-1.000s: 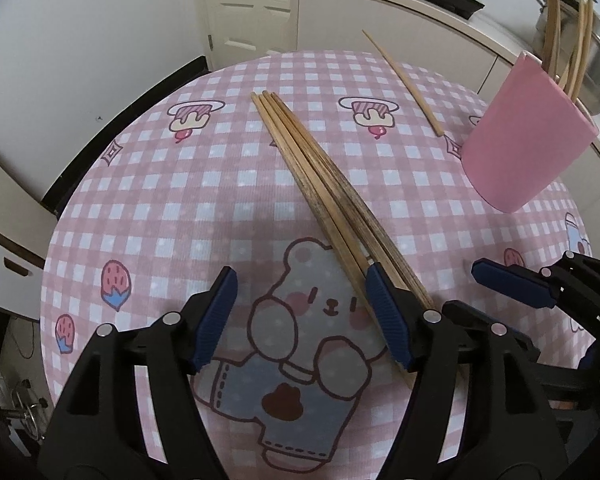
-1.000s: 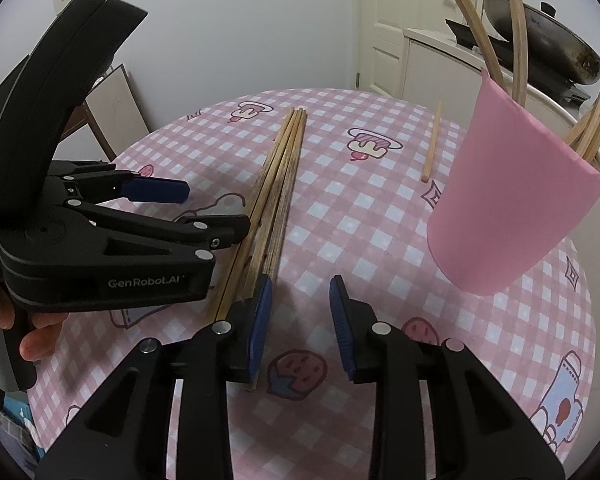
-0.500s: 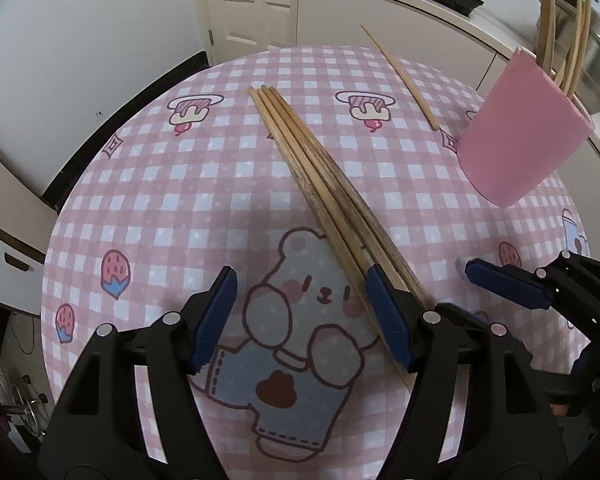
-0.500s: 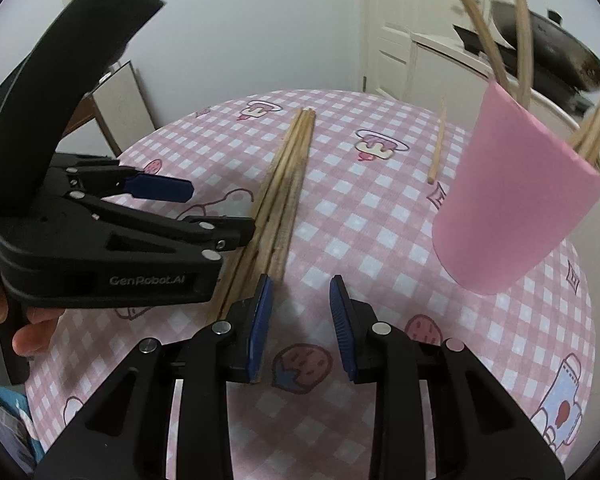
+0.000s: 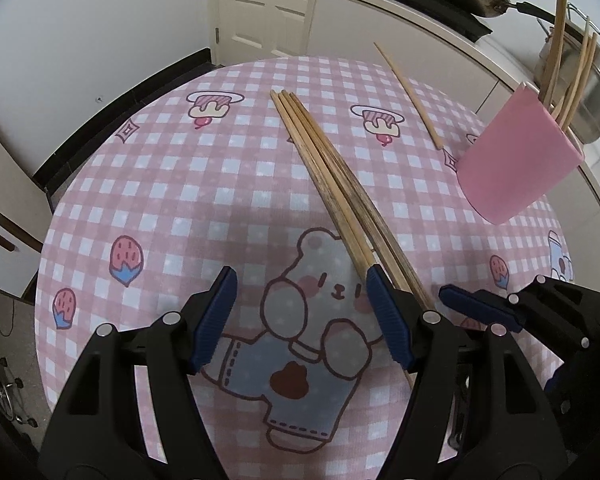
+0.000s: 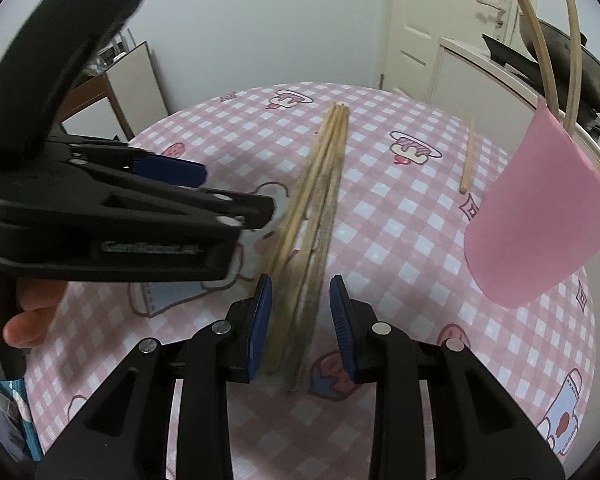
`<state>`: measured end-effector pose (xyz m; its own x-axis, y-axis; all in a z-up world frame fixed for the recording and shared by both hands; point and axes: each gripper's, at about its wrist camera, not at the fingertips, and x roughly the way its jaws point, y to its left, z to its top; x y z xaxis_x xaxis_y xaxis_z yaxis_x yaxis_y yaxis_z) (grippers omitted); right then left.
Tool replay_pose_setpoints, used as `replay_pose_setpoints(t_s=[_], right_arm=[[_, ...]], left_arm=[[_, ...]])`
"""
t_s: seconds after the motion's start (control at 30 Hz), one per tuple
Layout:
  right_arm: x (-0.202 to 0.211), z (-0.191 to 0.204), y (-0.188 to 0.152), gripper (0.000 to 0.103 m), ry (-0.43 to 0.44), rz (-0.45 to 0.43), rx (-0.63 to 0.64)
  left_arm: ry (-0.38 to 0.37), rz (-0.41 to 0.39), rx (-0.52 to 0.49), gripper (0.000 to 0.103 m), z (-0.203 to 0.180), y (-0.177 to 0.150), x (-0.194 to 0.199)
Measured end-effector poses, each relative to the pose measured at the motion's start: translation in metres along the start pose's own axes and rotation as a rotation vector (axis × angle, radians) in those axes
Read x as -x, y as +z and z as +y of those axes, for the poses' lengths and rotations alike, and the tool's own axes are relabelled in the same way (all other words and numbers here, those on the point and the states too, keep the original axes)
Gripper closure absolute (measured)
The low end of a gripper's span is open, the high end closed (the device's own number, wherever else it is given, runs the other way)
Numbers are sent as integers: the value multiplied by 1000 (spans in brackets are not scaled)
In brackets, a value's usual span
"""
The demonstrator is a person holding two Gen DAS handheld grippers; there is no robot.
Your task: Organize utensils
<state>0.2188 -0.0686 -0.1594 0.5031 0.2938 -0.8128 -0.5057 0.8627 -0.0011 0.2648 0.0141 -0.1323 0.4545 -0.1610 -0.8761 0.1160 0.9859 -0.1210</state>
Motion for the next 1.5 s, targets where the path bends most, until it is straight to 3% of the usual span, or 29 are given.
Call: replay_pose_setpoints(t_s=[0.43,0.57,0.67,0.97,1.07,1.27,1.5], right_arm=[[-3,7,0,73,-26,29,16],[-4,10,-2,65,-68,29,32],[-8,6,-2,65,-26,37,10],[-9,6,-2,64,-12,21,5],[-6,4,-2,64,-5,16,-4],[2,-16,-4,64,-10,-9,-59],[5,-31,0,64,-24,-29,-101]], left_arm=[[-19,-1,7,36,-1,-1,5],[-16,9,-6,36,-6,-2,2],[-8,20,-11,36,-8,-2,-4],[50,2,-21,37,-9,8,-16],[86,-11,-21,58,-9,14,-19],[54,29,10,61,-2,30,-24],[80,-6,-36,88,-6,28,-25]])
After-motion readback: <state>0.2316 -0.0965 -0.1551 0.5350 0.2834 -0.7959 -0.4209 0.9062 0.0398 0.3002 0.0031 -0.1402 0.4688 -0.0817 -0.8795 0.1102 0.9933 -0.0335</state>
